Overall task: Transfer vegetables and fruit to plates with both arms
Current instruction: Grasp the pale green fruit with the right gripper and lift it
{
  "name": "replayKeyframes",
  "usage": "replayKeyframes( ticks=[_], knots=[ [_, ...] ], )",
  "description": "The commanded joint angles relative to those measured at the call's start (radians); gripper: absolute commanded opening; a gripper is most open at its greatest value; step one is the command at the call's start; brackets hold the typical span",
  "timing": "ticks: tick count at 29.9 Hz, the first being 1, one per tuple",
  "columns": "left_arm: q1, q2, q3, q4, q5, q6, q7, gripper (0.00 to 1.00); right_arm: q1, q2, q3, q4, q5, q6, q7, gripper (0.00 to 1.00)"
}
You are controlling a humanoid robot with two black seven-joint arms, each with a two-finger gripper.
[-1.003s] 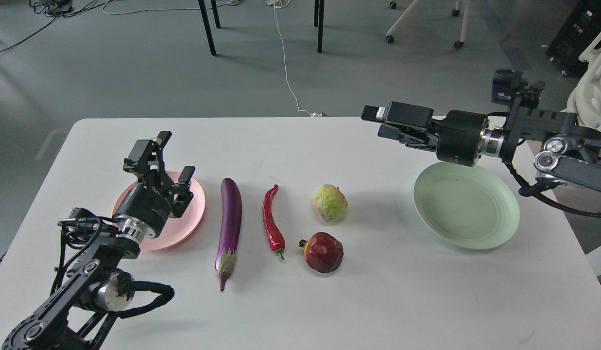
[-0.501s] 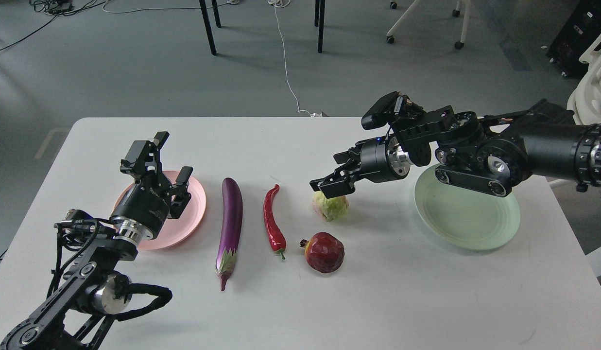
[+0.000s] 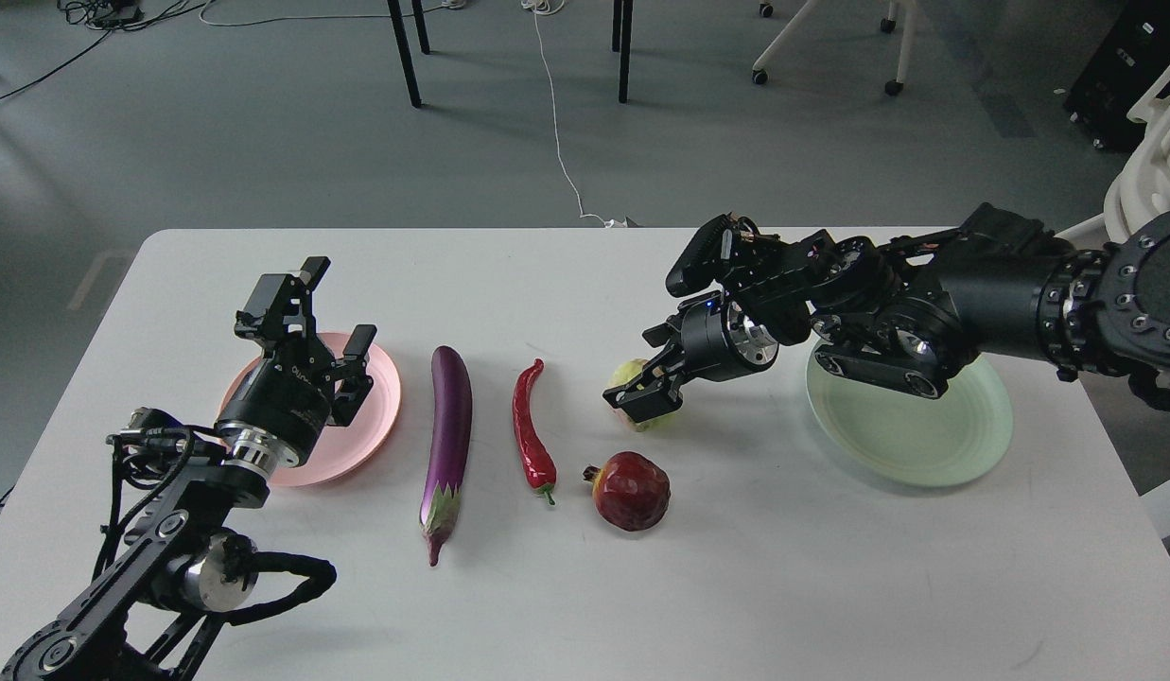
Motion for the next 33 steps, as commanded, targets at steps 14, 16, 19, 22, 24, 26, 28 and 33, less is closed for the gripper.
replayKeyframes(
  ticks=[14,16,19,22,24,26,28,33],
  knots=[
    [-0.002,0.002,0.0,0.0,0.0,-0.001,0.0,0.99,-0.034,0.069,-0.059,-0.083,0.0,-0.003,0.0,0.98],
    [0.0,0.001,0.0,0.0,0.0,-0.001,0.0,0.99,-0.038,0.069,-0.062,-0.085,0.0,-0.008,0.0,0.98],
    [-0.002,0.001,0.0,0.0,0.0,-0.001,0.0,0.99,-0.048,0.069,-0.063,-0.089,0.0,-0.017,0.0,0.97],
    [-0.002,0.001,0.0,0.0,0.0,-0.001,0.0,0.99,-0.049,0.069,-0.067,-0.089,0.0,-0.02,0.0,0.95],
    [-0.002,0.001,0.0,0.0,0.0,-0.001,0.0,0.99,-0.049,0.069,-0.068,-0.089,0.0,-0.02,0.0,0.92],
    [-0.002,0.001,0.0,0.0,0.0,-0.001,0.0,0.99,-0.049,0.069,-0.083,-0.089,0.0,-0.02,0.0,0.88],
    [-0.002,0.001,-0.001,0.0,0.0,-0.001,0.0,0.99,-0.049,0.069,-0.109,-0.091,0.0,-0.02,0.0,0.74],
    [-0.002,0.001,-0.001,0.0,0.0,-0.001,0.0,0.99,-0.048,0.069,-0.12,-0.086,0.0,-0.021,0.0,0.55]
  ],
)
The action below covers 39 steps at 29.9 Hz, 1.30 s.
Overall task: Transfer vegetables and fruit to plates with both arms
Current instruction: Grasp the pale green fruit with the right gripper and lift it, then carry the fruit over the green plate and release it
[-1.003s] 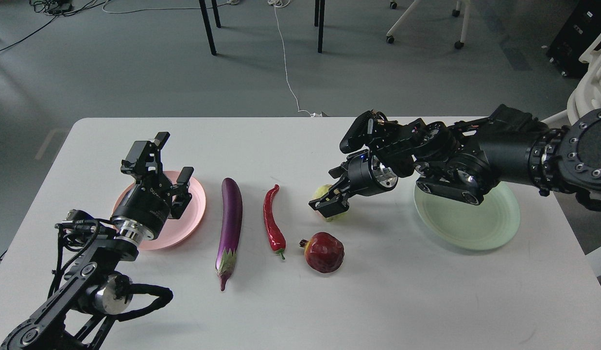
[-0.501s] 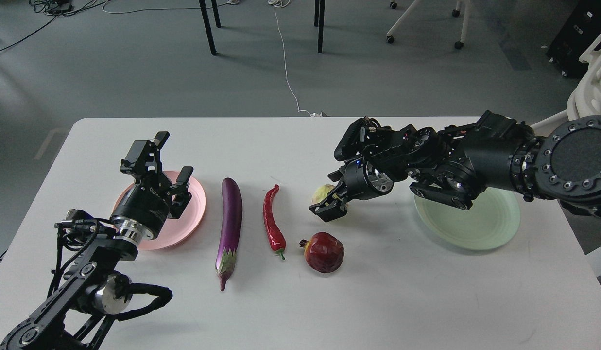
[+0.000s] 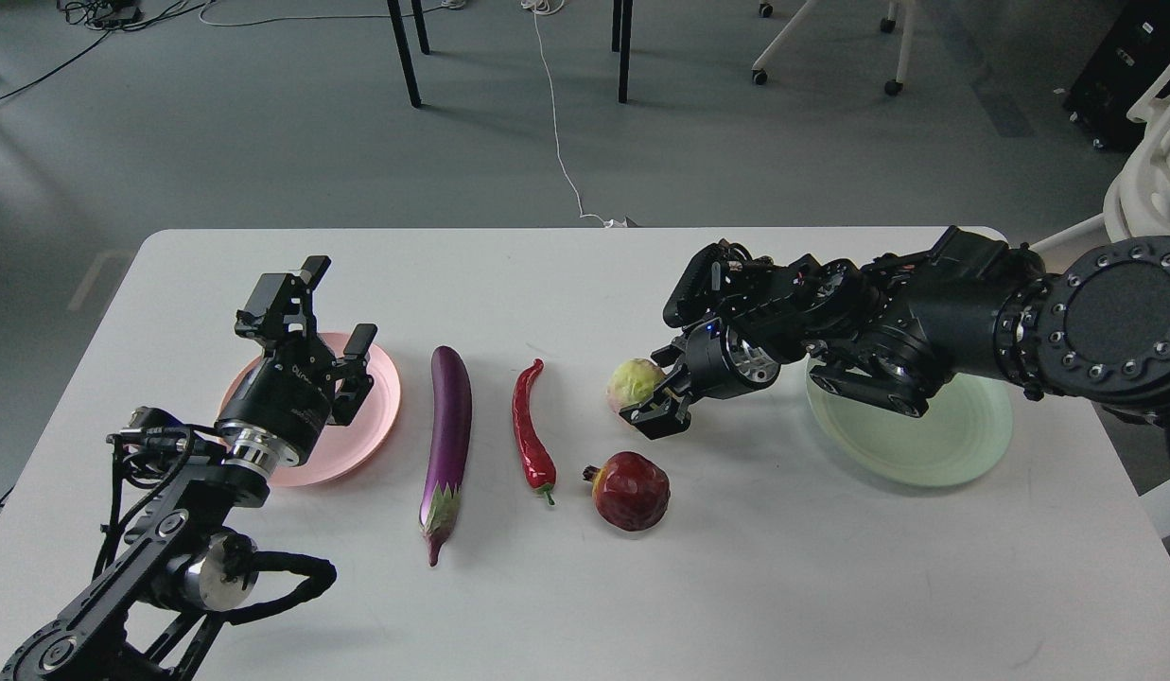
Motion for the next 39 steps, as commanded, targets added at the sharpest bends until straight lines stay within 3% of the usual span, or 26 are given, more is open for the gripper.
replayKeyframes(
  ticks=[1,12,30,39],
  knots=[
    [0.0,0.002,-0.002,0.0,0.0,0.0,0.0,0.99,0.003,0.0,-0.005,0.007,0.0,-0.002,0.0,0.53],
    [0.0,0.005,-0.006,0.0,0.0,0.0,0.0,0.99,0.047,-0.018,0.003,0.015,0.001,-0.067,0.0,0.5],
    [0.0,-0.003,-0.005,0.0,0.0,-0.003,0.0,0.99,0.138,-0.486,-0.005,0.191,-0.13,-0.098,0.0,0.52],
    [-0.003,0.005,-0.005,0.0,0.0,-0.003,0.0,0.99,0.043,-0.588,-0.005,0.185,-0.166,-0.098,0.0,0.55]
  ],
)
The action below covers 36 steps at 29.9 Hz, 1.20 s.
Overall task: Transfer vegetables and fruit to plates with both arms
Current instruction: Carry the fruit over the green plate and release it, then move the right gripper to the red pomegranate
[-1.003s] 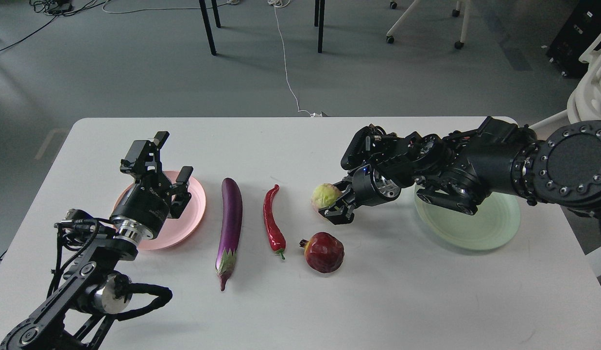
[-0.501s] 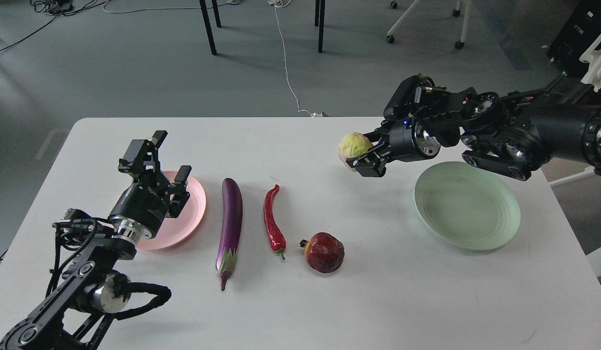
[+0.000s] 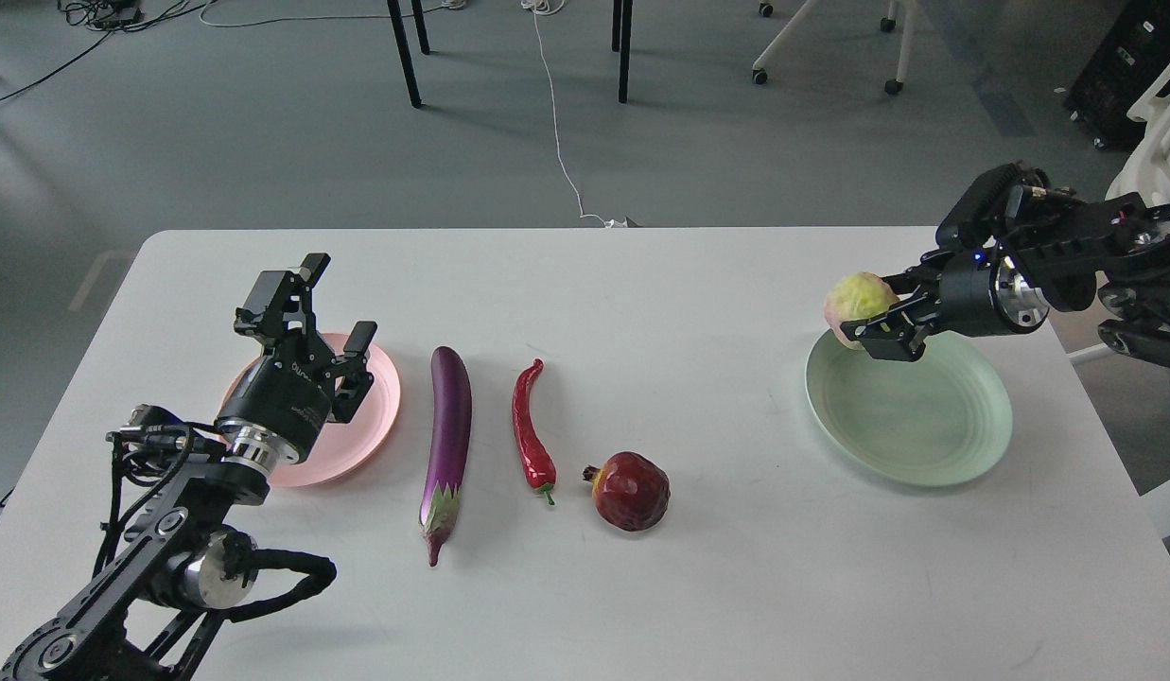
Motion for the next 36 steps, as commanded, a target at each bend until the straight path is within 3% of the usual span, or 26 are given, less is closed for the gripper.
replayKeyframes(
  ticks=[1,15,18,21,27,33,36],
  knots=[
    [0.001,0.004,-0.001,-0.001,0.0,0.0,0.0,0.99,-0.049,-0.028,0.0,-0.011,-0.002,-0.001,0.0,0.55],
    [0.002,0.004,0.002,-0.001,0.0,0.0,0.0,0.99,-0.195,-0.036,0.003,-0.168,-0.002,-0.061,0.0,0.61],
    [0.004,0.004,0.004,-0.001,0.0,0.0,0.0,0.99,-0.196,-0.036,0.006,-0.168,-0.002,-0.075,0.0,0.74],
    [0.005,0.005,0.004,-0.001,0.0,-0.001,0.0,0.99,-0.195,-0.038,0.008,-0.168,-0.002,-0.087,0.0,0.94],
    [0.005,0.005,0.004,-0.003,0.001,-0.001,0.0,0.99,-0.175,-0.044,0.014,-0.152,-0.001,-0.098,0.0,0.96],
    [0.005,0.005,0.002,-0.005,0.001,-0.001,0.0,0.99,-0.092,-0.065,0.022,-0.041,-0.001,-0.104,0.0,0.97],
    [0.005,0.005,0.002,-0.003,0.001,-0.001,0.0,0.99,-0.003,-0.09,0.051,0.117,0.012,-0.104,0.0,0.97]
  ],
)
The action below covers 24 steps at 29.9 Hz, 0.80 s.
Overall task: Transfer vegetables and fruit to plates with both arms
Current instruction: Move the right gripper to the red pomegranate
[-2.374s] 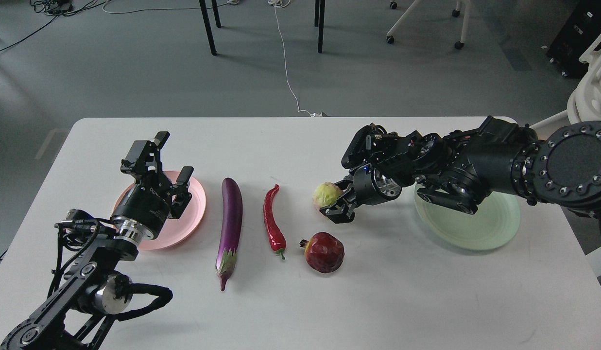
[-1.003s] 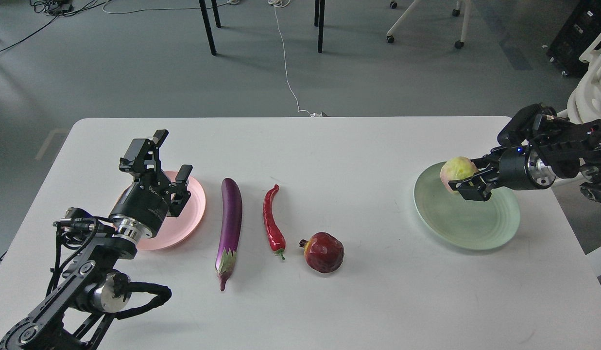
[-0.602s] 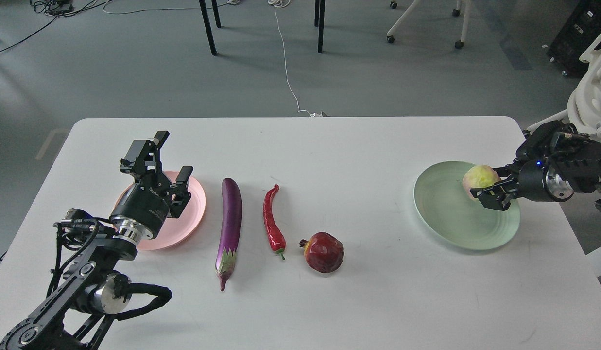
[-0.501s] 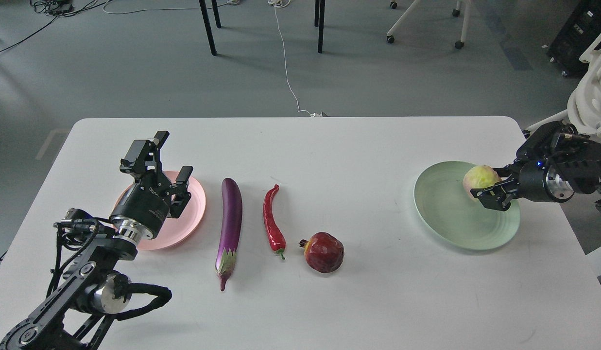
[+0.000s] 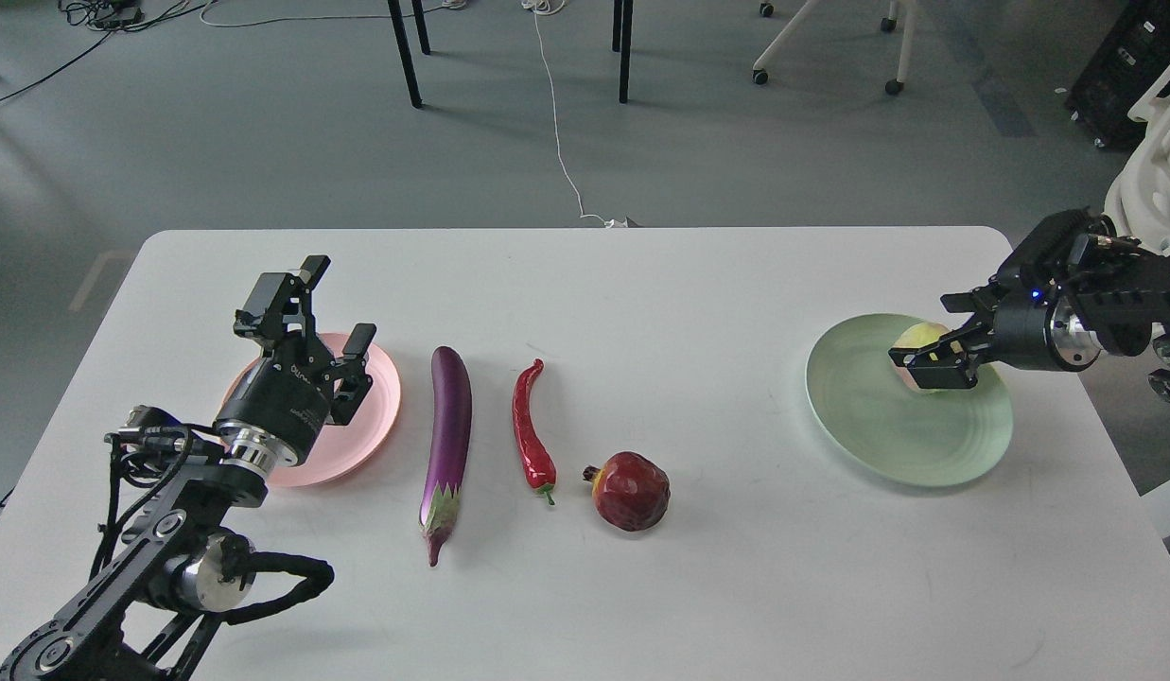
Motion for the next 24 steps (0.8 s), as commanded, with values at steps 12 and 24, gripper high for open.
replayKeyframes(
  ticks=[12,24],
  knots=[
    [0.0,-0.007,-0.001,0.001,0.0,0.0,0.0,0.99,0.288,0.059,0.076,0.464,0.2,0.014,0.0,0.97],
    [0.0,-0.004,-0.005,0.001,0.0,0.002,0.0,0.99,0.256,0.329,-0.041,0.455,0.272,0.009,0.0,0.97]
  ],
)
